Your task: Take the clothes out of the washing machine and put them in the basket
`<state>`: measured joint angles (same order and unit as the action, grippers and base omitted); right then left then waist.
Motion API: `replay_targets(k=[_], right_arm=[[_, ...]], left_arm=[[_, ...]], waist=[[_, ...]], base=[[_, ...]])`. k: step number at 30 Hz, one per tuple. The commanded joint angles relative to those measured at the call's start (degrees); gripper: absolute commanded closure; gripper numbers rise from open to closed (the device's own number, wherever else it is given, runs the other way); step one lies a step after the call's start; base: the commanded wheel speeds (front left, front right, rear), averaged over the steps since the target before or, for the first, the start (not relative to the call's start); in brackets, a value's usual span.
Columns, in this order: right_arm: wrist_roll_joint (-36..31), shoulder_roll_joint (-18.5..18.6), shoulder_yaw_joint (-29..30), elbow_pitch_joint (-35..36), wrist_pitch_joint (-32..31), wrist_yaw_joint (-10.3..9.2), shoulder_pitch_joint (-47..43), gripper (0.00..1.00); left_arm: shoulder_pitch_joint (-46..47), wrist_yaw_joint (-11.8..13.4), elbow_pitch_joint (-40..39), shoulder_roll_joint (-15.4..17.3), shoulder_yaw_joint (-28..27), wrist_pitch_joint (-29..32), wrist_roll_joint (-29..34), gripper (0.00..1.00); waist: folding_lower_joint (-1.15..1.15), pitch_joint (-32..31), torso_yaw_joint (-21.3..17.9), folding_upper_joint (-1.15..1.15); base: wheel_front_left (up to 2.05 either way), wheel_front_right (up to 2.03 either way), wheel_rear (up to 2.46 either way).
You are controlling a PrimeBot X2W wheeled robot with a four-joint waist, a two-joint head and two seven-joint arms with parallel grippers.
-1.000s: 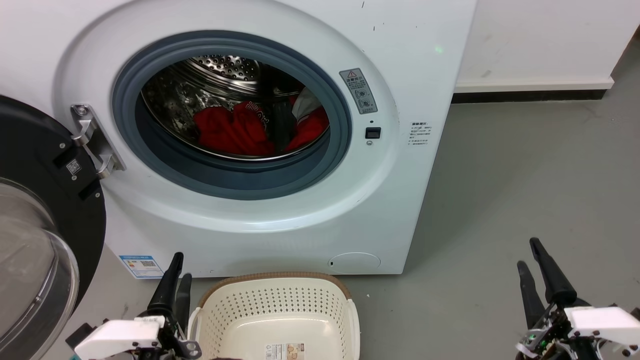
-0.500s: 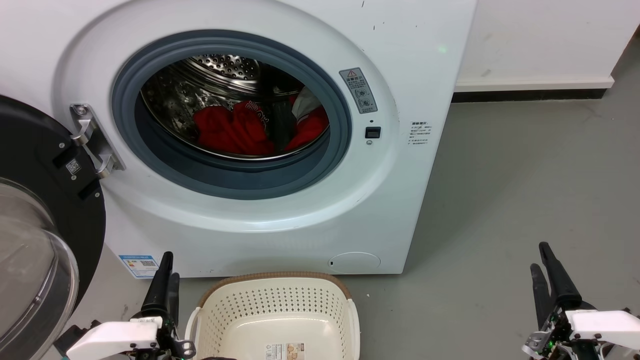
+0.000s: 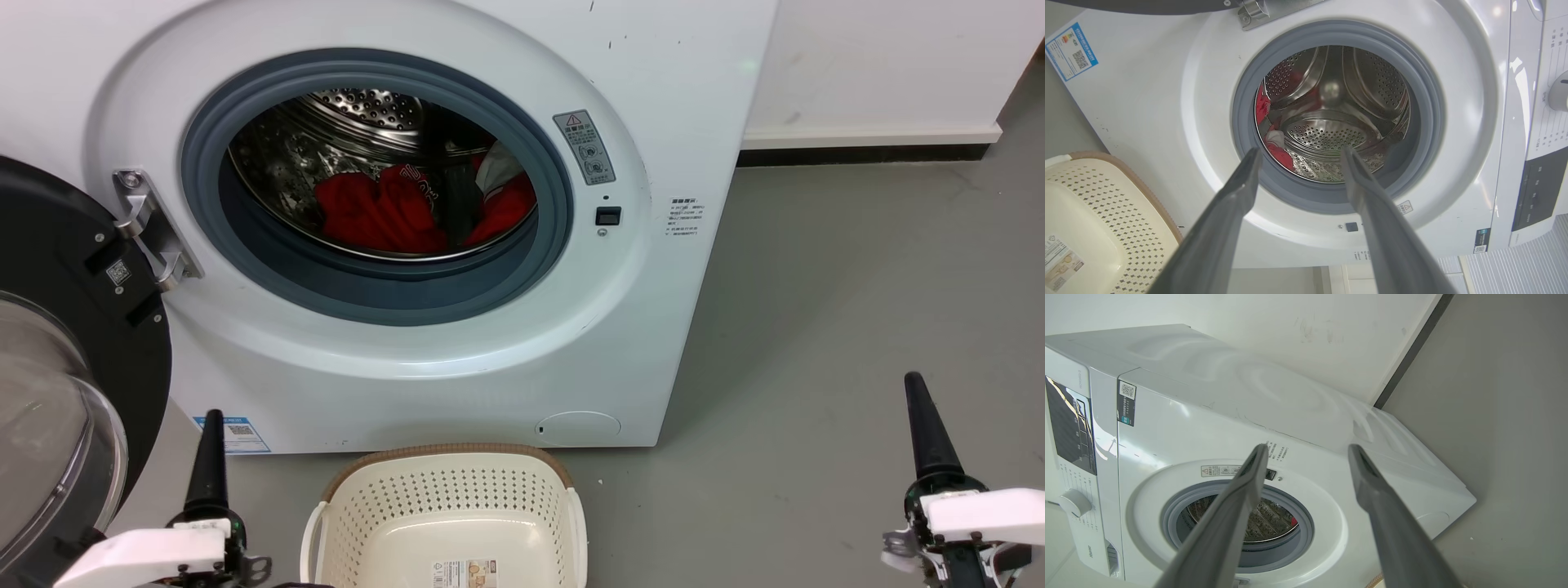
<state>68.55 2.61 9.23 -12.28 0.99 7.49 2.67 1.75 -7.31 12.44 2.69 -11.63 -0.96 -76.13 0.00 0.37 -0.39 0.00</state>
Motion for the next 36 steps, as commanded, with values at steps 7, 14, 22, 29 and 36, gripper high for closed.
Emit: replay_targets(k=[7,14,22,29,36], right_arm=[[-22.87,0.23,-1.12,10.73,2.69,0.01,1.16,0.0],[-33.76,0.26,-3.23,13.82,4.04,0.01,0.31,0.0],[-40.92,0.27,-3.66,15.69,5.3,0.01,-0.23,0.0],[-47.66,0.28,-4.77,16.58,6.43,0.01,-0.9,0.0],[-54.23,0.3,-5.04,16.78,7.57,0.0,-1.59,0.0]], left_arm=[[0.99,3.95,-11.14,0.14,-0.42,-2.75,16.84,0.0],[-0.29,3.87,-15.87,0.16,3.6,-4.08,23.89,0.0],[-0.92,4.15,-18.82,0.17,5.99,-5.33,31.71,0.0],[-1.37,7.24,-21.73,0.18,9.35,-6.49,42.8,0.0],[-1.97,12.89,-22.8,2.51,14.35,-7.6,50.94,0.0]], waist=[[0.0,0.46,-0.05,0.0],[0.0,0.68,-0.09,0.0],[0.0,0.87,-0.18,0.0],[0.0,1.03,-0.44,0.0],[0.0,1.12,-0.59,0.0]], base=[[0.0,0.0,0.0],[0.0,0.0,0.0],[0.0,0.0,0.0],[0.0,0.0,0.0],[0.0,0.0,0.0]])
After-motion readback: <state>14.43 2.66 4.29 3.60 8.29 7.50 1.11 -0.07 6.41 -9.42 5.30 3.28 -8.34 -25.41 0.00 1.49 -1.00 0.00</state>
